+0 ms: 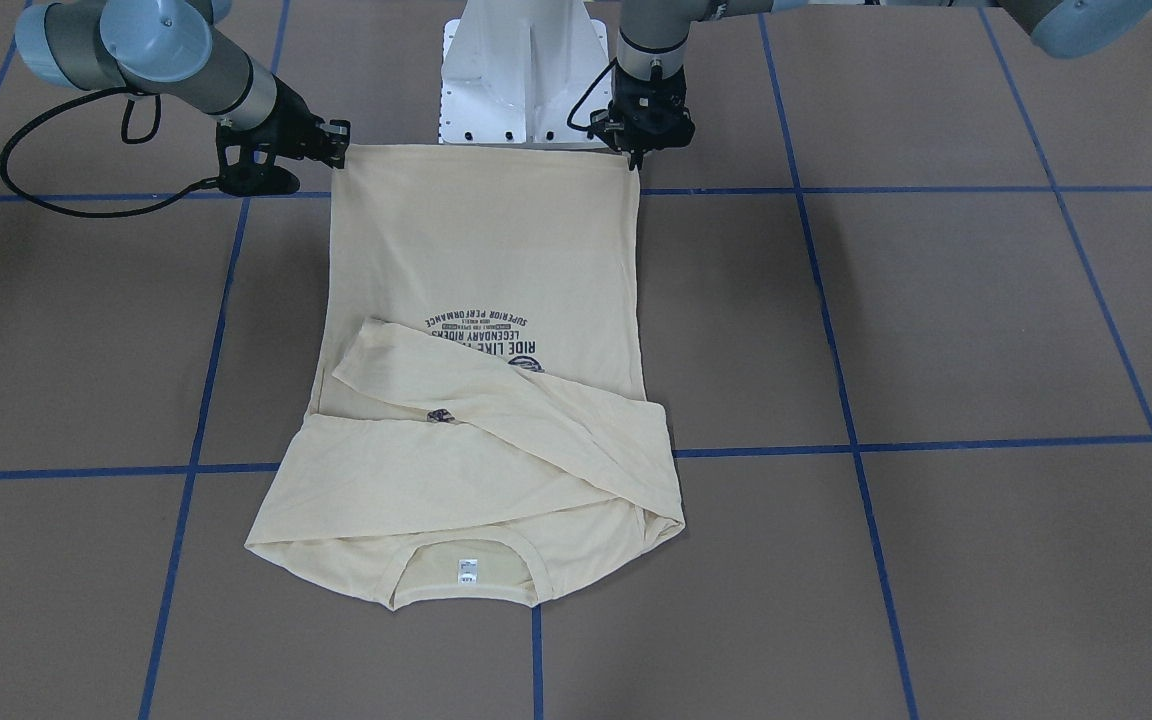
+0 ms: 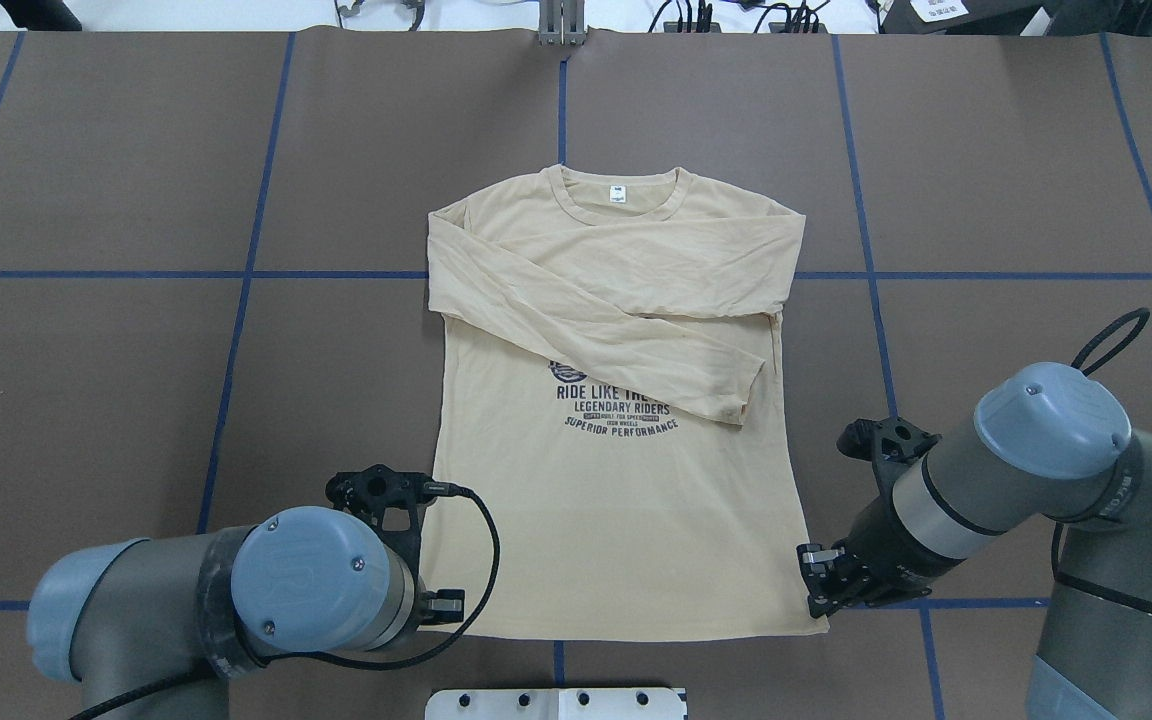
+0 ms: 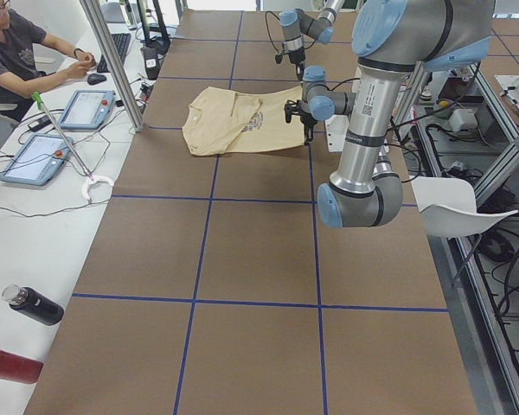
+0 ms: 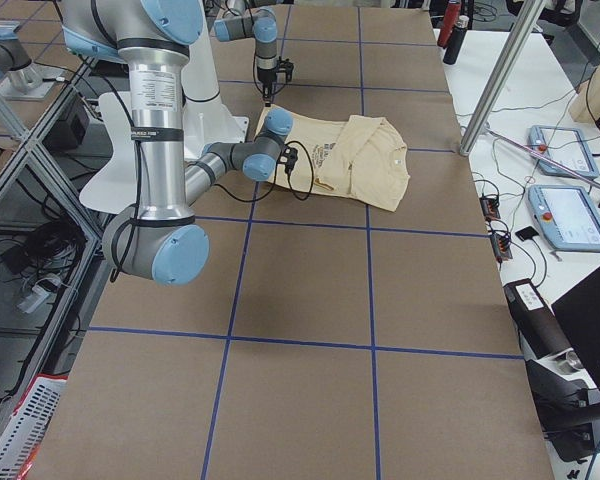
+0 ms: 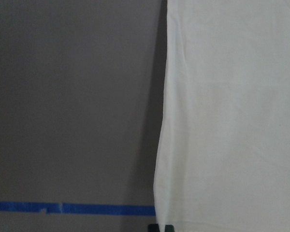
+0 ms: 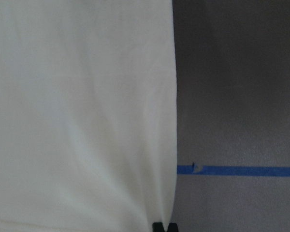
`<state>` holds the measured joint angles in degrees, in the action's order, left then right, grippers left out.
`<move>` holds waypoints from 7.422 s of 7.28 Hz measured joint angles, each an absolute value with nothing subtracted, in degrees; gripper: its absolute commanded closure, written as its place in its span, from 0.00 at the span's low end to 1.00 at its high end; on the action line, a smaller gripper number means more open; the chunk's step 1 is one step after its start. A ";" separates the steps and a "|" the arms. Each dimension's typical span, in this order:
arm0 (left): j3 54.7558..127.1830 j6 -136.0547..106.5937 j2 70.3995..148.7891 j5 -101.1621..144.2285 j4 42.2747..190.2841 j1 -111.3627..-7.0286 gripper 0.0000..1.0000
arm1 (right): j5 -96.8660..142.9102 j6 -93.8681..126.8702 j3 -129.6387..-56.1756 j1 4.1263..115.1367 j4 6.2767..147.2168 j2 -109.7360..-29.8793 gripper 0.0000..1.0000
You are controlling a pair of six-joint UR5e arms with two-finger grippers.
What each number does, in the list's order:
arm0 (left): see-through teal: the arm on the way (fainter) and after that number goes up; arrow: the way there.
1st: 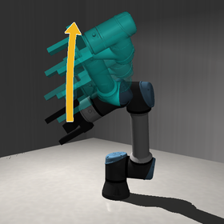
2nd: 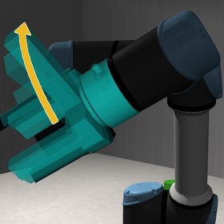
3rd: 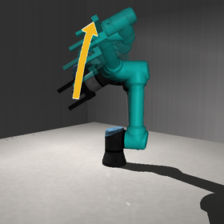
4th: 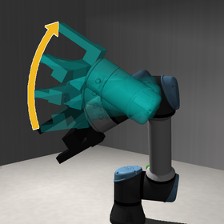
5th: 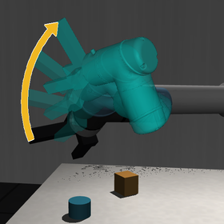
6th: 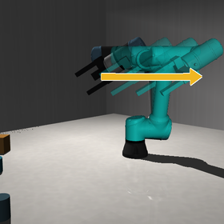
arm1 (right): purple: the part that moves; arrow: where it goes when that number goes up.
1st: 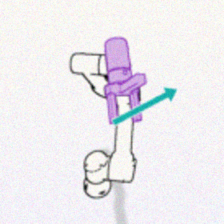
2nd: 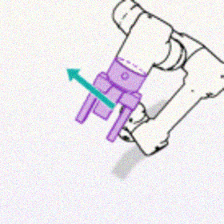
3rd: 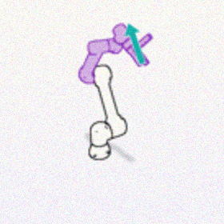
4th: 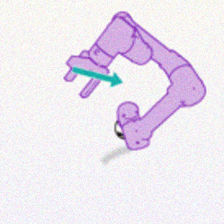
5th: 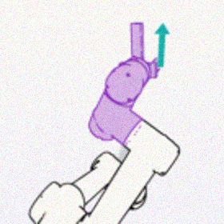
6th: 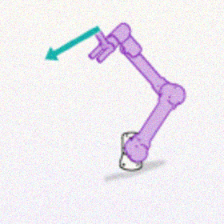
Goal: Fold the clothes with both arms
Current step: 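Lift both held hem corners and fold them toward the collar, then carry the hem with both grippers over the shirt to the collar, then lay the hem down at the collar and open both grippers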
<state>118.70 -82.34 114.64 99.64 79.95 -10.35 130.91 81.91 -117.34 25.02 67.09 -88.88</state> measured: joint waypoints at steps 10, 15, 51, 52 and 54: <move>119.06 -67.04 119.09 104.60 80.25 -29.95 1.00 | 132.35 80.07 -112.35 43.50 67.18 -79.73 1.00; 113.57 -65.69 120.16 104.82 87.50 -33.95 1.00 | 132.24 79.13 -104.87 51.36 67.24 -72.36 1.00; 65.65 -64.09 135.35 101.09 128.84 -41.91 1.00 | 125.56 75.83 -66.69 53.61 58.31 -52.31 1.00; 65.67 -64.17 135.45 101.10 128.98 -41.92 1.00 | 125.42 75.81 -66.53 53.61 58.34 -52.12 1.00; 65.89 -65.26 136.26 101.17 129.09 -41.91 1.00 | 125.40 75.84 -66.48 53.61 58.36 -51.39 1.00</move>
